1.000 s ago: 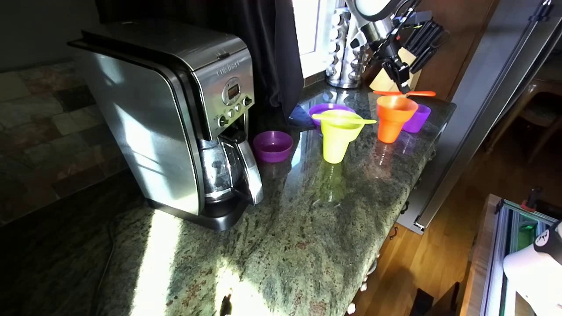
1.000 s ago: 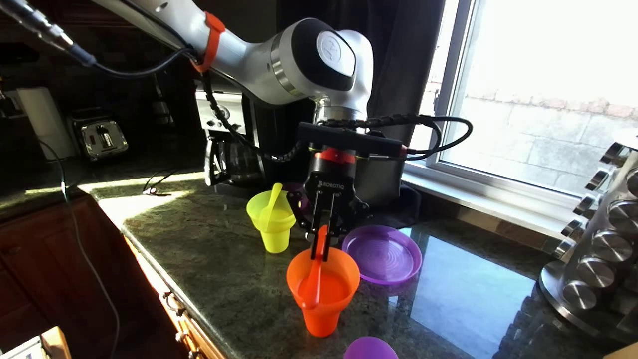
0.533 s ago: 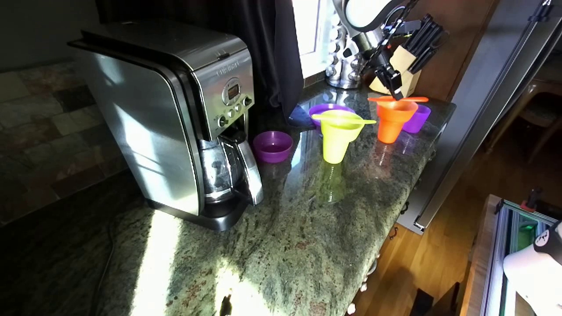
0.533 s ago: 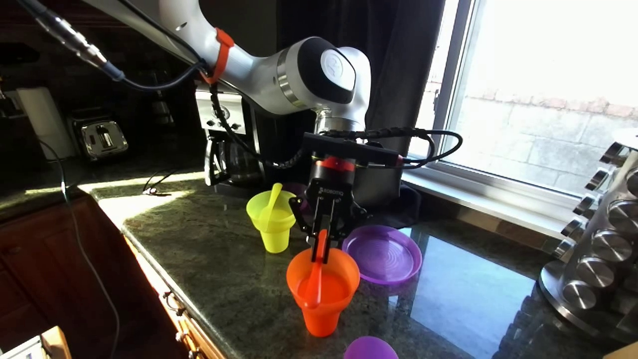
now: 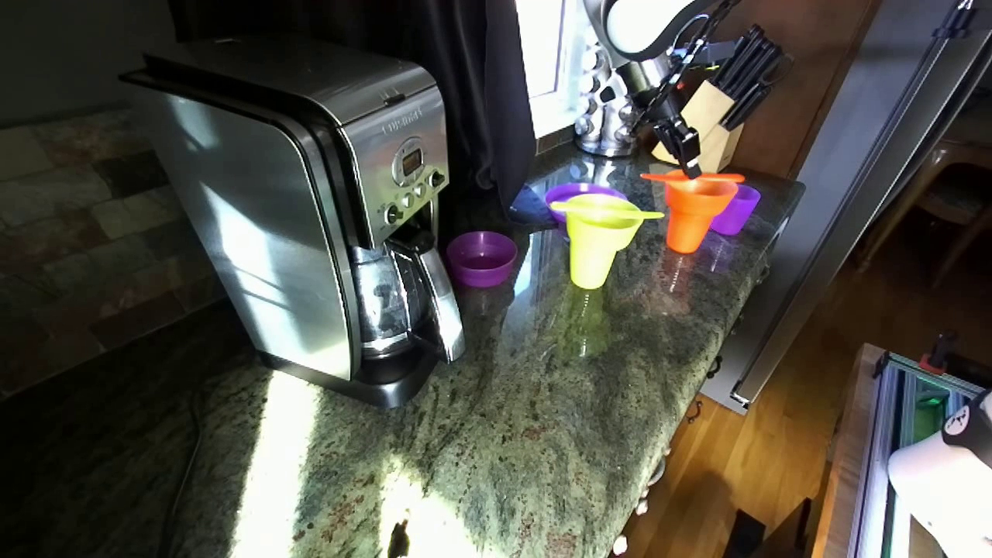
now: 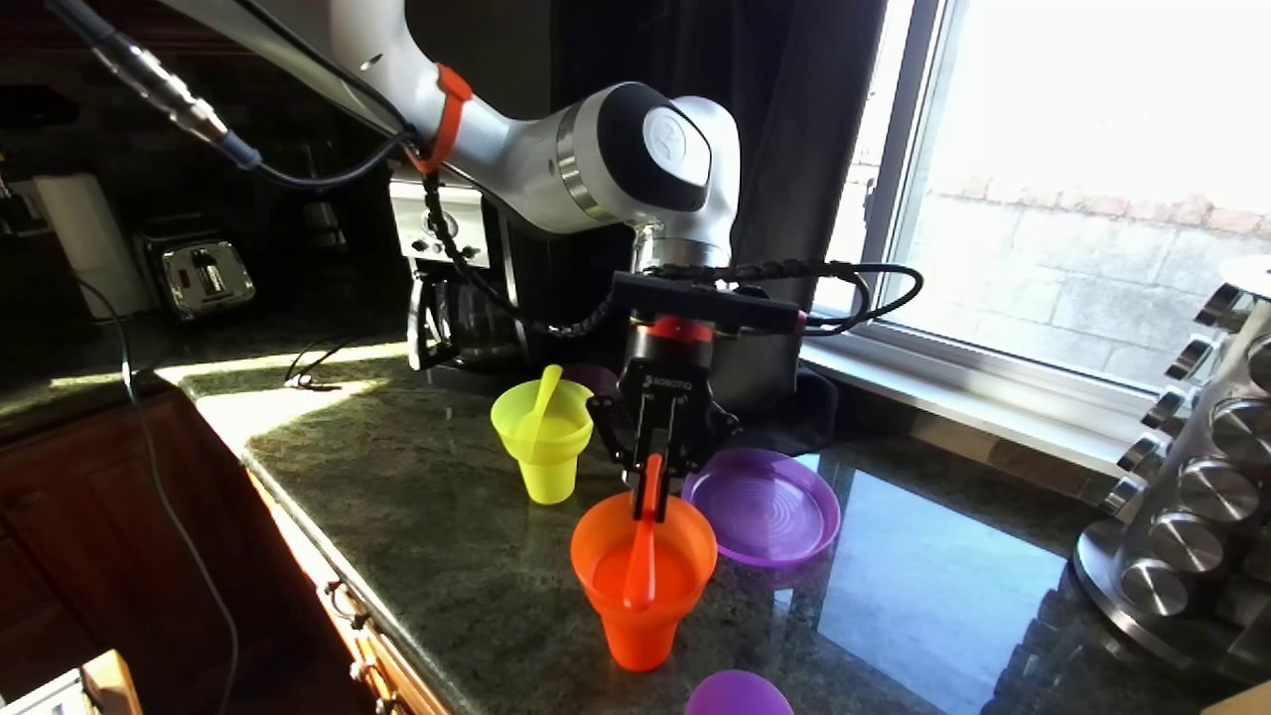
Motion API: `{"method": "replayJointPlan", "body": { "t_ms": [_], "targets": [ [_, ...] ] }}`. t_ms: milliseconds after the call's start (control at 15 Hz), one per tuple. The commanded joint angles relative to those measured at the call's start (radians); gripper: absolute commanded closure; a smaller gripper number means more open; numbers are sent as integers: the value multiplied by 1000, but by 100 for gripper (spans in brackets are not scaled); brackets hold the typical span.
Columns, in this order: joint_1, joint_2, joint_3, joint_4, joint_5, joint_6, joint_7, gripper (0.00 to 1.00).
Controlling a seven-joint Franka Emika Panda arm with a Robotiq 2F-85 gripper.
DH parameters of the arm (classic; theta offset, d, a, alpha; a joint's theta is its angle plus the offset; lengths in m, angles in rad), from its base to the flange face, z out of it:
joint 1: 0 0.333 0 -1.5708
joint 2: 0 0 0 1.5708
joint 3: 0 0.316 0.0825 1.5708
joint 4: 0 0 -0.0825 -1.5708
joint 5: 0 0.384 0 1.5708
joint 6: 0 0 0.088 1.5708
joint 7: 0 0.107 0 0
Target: Pick up the orange bowl and place it on top of the orange cup, pick up the orange knife and place it on top of the orange bowl
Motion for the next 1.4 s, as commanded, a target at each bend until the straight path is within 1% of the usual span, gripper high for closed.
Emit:
{"method": "replayJointPlan", "body": {
  "t_ms": [0,67,267,333,467,533,600,667,800,933,1067,1133,1333],
  "targets": [
    [-4,4,5,0,-5,29,-5,60],
    [-4,0,5,-5,-7,32,-8,60],
    [-4,-10,5,-14,-12,32,-17,40],
    [-5,-14,5,-17,-13,34,-17,31],
    [-6,-27,4,-28,-14,38,-24,18],
    [-7,-33,3,-32,-16,39,-27,9],
    [-11,-41,3,-35,-4,32,-44,2],
    [-12,-52,2,-44,-6,40,-47,0],
    [-18,-93,-2,-87,-2,74,-42,0],
    [-27,-137,-9,-134,7,137,-36,0],
    [-46,-177,-22,-173,91,173,-27,0],
    [-52,-198,-30,-197,113,203,-25,0],
    [-64,-249,-55,-250,179,236,-19,0]
  ]
}}
